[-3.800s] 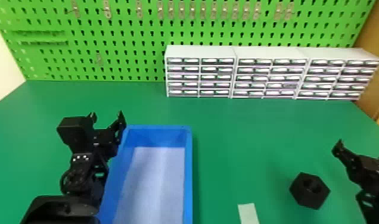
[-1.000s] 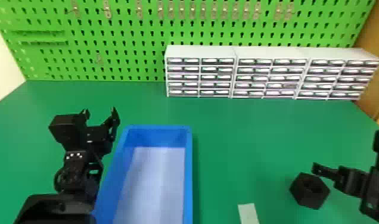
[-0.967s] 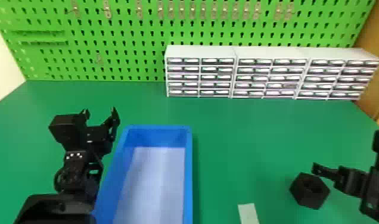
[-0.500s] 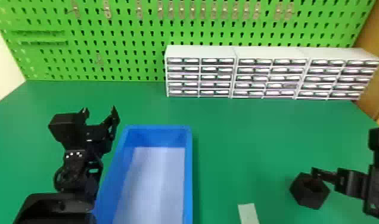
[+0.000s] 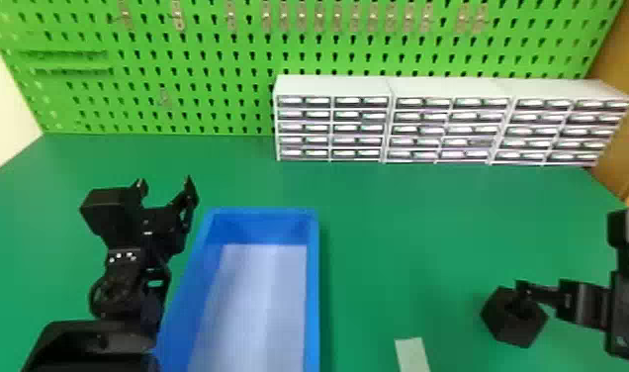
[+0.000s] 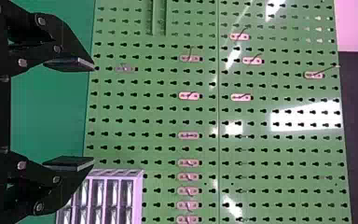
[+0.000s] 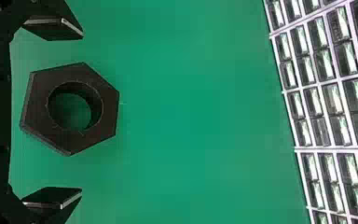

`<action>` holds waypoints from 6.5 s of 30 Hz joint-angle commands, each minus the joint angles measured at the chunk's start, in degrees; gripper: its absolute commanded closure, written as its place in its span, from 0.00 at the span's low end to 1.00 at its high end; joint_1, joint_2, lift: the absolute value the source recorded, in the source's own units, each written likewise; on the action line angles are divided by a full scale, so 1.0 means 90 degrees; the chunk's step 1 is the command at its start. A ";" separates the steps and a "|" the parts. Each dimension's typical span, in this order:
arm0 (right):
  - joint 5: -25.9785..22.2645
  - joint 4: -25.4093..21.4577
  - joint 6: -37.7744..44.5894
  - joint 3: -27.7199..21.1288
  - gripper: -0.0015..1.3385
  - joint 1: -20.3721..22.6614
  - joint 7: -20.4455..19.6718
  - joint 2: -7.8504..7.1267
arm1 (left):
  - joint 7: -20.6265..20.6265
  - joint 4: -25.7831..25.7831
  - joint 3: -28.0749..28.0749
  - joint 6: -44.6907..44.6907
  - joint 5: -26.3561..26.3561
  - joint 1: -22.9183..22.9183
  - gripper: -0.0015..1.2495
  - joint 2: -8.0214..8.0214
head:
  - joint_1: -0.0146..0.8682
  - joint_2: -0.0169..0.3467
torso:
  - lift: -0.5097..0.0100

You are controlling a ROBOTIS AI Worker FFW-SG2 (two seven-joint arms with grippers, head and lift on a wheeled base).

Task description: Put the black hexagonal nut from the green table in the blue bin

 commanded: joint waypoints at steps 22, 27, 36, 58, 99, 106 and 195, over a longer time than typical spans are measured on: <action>-0.0041 0.0039 0.0282 0.0088 0.09 -0.0103 0.0000 -0.0051 | 0.0009 0.0000 -0.0030 0.0000 -0.0029 0.0000 0.42 0.0000 | 0.76 0.20 | 0.80; -0.0041 0.0049 0.0321 0.0117 0.09 -0.0132 0.0000 -0.0070 | 0.0009 0.0000 -0.0030 0.0000 -0.0029 0.0000 0.42 0.0000 | 0.76 0.20 | 0.80; -0.0070 0.0049 0.0409 0.0127 0.09 -0.0162 0.0000 -0.0090 | 0.0009 0.0010 -0.0039 0.0000 -0.0039 -0.0009 0.42 0.0000 | 0.76 0.20 | 0.80; -0.0138 0.0322 0.0565 0.0264 0.09 -0.0357 0.0000 -0.0217 | 0.0009 0.0010 -0.0059 0.0000 -0.0029 -0.0009 0.42 0.0000 | 0.76 0.20 | 0.80; -0.0285 0.1904 0.0594 0.1250 0.09 -0.1324 0.0000 -0.0627 | -0.0001 0.0049 -0.0078 0.0000 -0.0049 -0.0048 0.42 0.0000 | 0.76 0.20 | 0.80; -0.0207 0.2109 0.0594 0.1367 0.09 -0.1382 0.0000 -0.0608 | -0.0001 0.0059 -0.0088 0.0000 -0.0049 -0.0058 0.42 0.0000 | 0.76 0.20 | 0.80; -0.1115 0.1973 -0.0743 0.0400 0.82 -0.0923 0.0000 -0.0432 | -0.0001 0.0098 -0.0156 -0.0029 -0.0029 -0.0088 0.42 0.0000 | 0.76 0.20 | 0.80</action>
